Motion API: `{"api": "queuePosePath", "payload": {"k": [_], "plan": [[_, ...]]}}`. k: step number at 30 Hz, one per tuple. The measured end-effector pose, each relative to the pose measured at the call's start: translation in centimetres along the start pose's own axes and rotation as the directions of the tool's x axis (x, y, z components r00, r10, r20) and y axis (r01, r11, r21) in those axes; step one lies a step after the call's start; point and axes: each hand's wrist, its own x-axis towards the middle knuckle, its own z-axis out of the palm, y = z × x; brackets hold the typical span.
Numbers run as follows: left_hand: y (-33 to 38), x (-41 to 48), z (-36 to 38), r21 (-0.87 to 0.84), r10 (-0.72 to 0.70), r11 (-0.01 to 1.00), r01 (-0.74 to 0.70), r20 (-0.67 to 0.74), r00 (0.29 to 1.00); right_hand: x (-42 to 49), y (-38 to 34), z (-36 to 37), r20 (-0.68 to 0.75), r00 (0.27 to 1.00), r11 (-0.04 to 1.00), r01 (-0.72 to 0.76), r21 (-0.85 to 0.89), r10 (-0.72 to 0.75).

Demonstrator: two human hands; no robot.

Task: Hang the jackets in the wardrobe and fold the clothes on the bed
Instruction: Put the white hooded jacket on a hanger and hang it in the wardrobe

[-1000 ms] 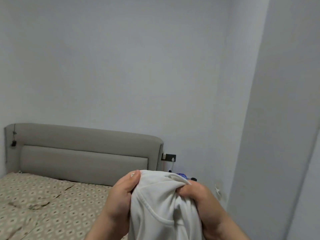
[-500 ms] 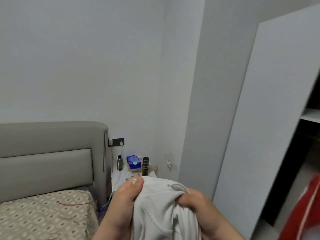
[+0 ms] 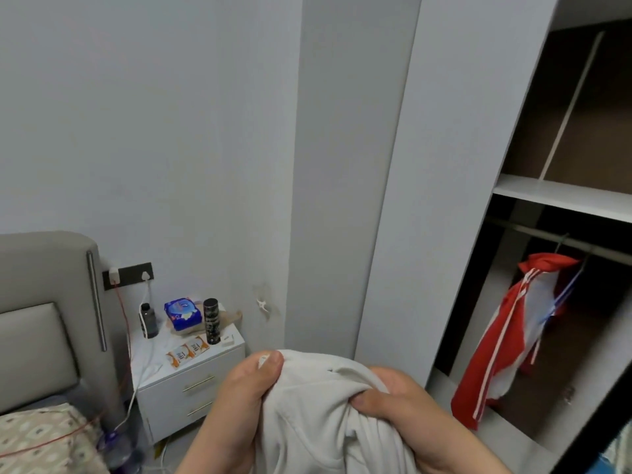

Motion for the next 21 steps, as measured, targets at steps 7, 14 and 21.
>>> {"api": "queuePosePath", "payload": {"k": [7,14,21], "plan": [[-1.4,7.3,3.3,0.271,0.026,0.962,-0.038,0.050,0.998,5.0,1.3,-6.2,-0.081,0.996,0.999,-0.044,0.016,0.045],[-3.1,14.5,9.7,0.241,-0.109,0.968,0.063,0.183,0.977,7.4,2.0,-12.5,-0.215,0.972,0.992,-0.068,0.106,0.089],[-3.8,21.1,15.5,0.128,-0.127,0.988,0.085,0.367,0.922,8.8,1.7,-18.3,-0.356,0.928,0.991,-0.077,0.105,0.110]]}}
